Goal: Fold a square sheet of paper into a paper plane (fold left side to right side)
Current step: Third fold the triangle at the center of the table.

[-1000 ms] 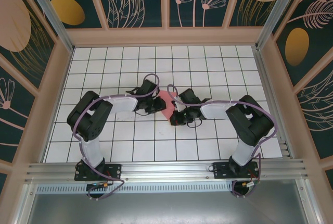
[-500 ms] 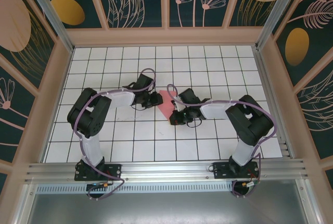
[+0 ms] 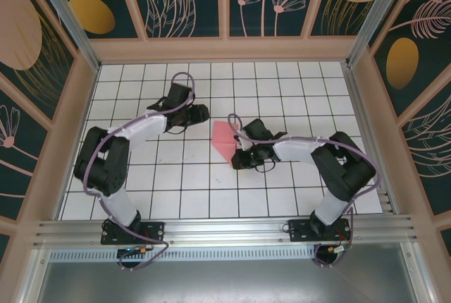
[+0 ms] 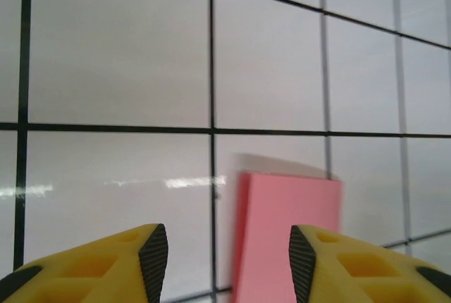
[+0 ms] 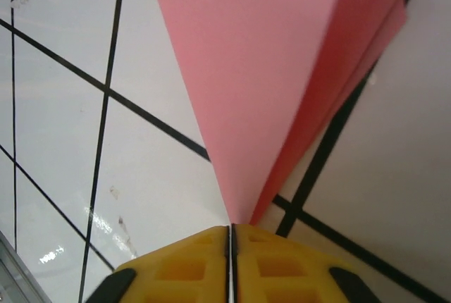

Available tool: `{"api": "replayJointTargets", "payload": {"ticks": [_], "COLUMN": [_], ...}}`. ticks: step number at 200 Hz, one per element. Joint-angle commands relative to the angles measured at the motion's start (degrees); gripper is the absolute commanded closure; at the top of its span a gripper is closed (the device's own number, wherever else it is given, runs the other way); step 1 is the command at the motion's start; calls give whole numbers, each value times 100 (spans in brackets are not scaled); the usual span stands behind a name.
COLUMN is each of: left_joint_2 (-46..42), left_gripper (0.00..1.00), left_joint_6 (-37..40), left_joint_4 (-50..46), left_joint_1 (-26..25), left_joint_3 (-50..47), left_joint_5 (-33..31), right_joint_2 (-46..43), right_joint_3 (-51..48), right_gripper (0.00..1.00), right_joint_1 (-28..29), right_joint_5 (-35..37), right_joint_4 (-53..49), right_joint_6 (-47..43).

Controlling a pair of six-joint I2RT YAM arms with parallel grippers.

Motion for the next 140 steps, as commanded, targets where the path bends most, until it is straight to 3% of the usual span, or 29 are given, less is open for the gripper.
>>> {"api": "replayJointTargets", "payload": {"ticks": [1, 29, 57, 102, 140], "left_joint_2": [-468, -697, -747, -474, -293], "left_gripper": [45, 43, 40, 38, 38], "left_joint_6": [-299, -697, -989, -1191, -1200], "left_joint_4": [300, 782, 1217, 1658, 1688], "left_joint_1": [-3, -13, -14, -23, -57], "left_joint_3": [-537, -1171, -1617, -1829, -1738], "left_joint_5": [604, 1129, 1403, 1693, 1742], "right_joint_2": [-591, -815, -325, 668, 928], "right_joint_3": [310, 492, 864, 1460, 1489], "right_gripper": [82, 79, 79, 81, 82], "right_joint_1": [-113, -318, -323, -372, -476], "right_joint_5": [249, -51, -384, -180, 67], "right_joint_4": [-550, -266, 60, 87, -83], "right_joint_6": [-180, -202, -189, -262, -380]}}
